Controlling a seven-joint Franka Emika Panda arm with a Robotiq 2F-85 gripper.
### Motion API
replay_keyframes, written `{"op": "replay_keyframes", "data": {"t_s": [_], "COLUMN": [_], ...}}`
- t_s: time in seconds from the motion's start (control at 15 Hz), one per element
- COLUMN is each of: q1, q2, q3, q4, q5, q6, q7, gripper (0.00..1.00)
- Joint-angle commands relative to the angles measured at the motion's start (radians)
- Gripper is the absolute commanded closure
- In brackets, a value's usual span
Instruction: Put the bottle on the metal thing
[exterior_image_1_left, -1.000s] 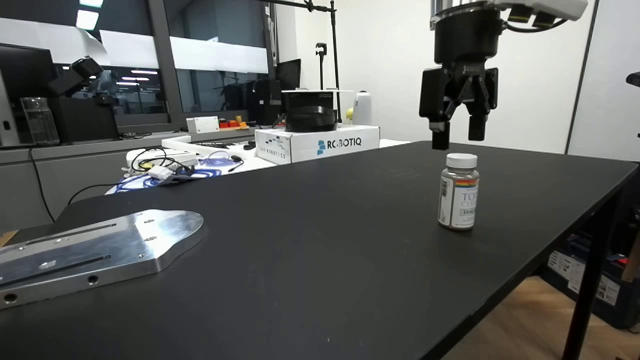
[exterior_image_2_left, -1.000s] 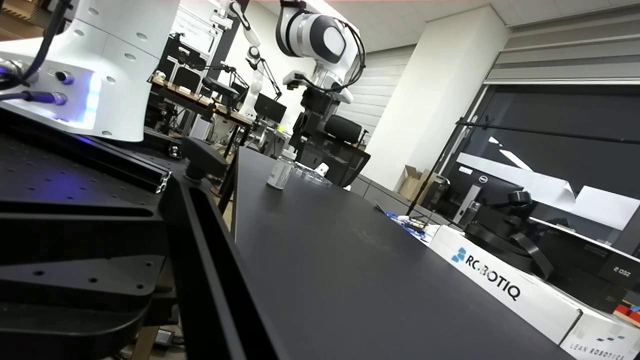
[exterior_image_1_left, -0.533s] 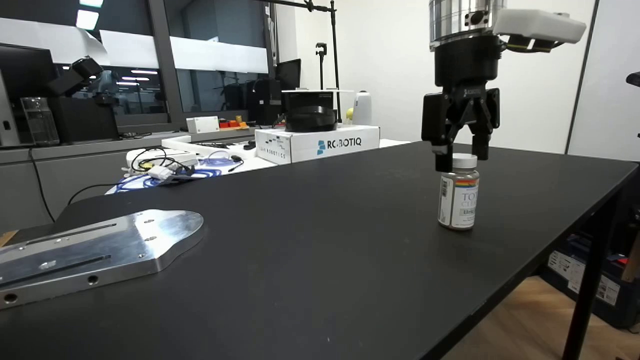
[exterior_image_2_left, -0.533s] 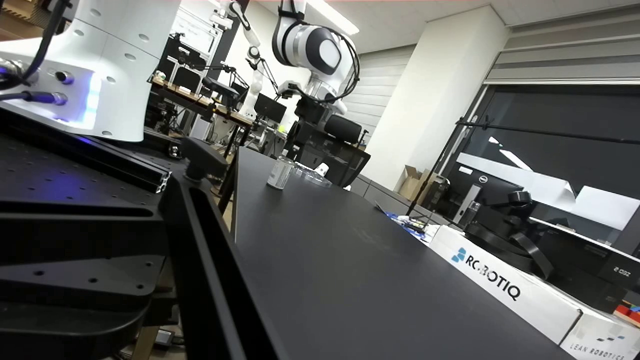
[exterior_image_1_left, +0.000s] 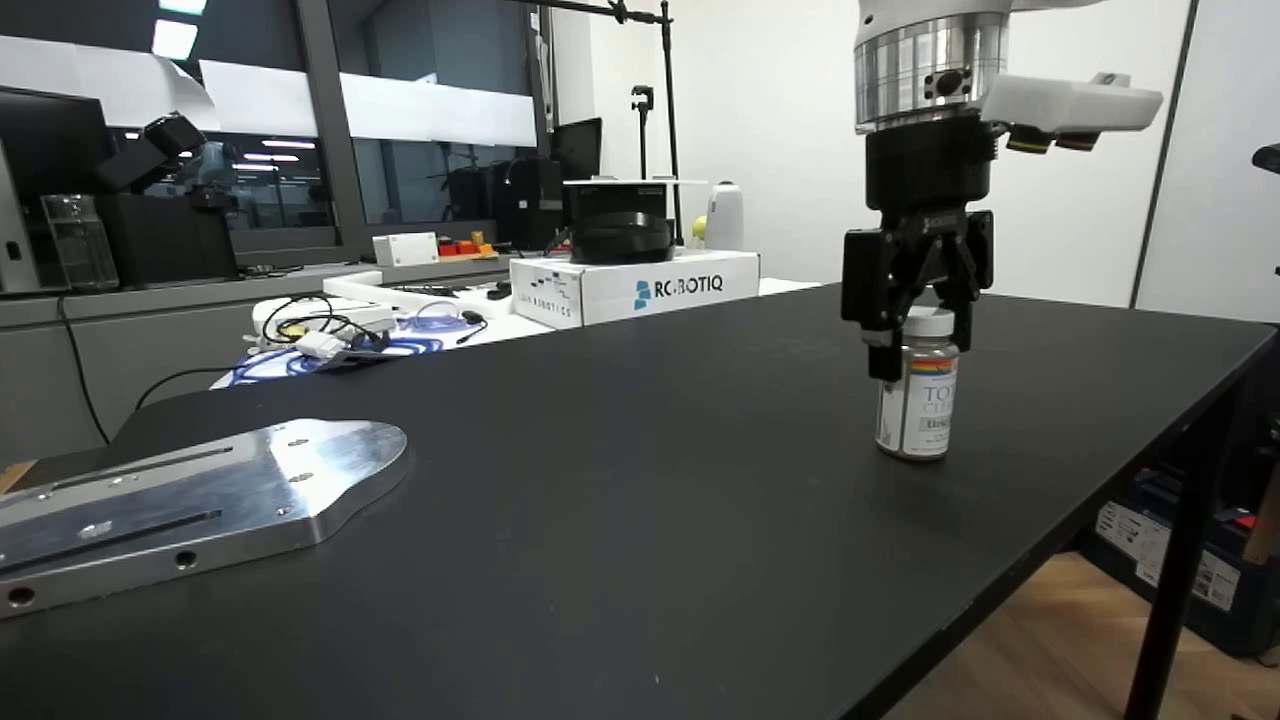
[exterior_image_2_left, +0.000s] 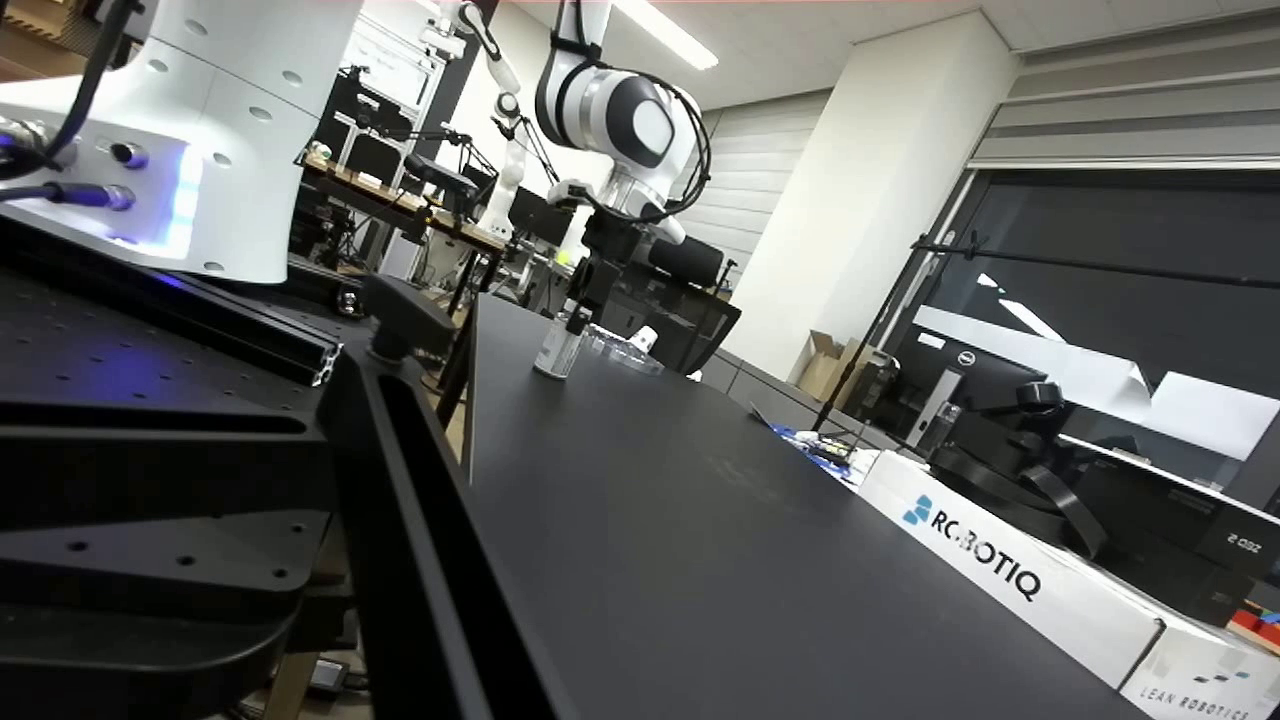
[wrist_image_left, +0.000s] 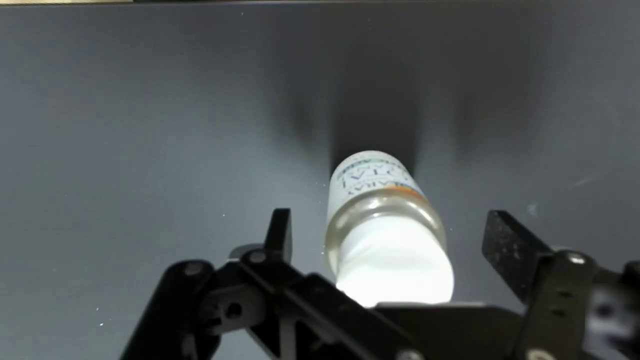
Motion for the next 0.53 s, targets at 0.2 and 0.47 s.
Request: {"op": "replay_keyframes", "data": {"t_s": [0.2,0.47], "q1": [0.037,0.024], "q2": [-0.012,-0.103], "q3": [-0.019,0.008], "q4": [0.019,0.045], "q5": [0.032,0.155], "q6": [-0.001,-0.08], "q7": [-0.007,-0.079], "gripper": [0.55,0.69]}}
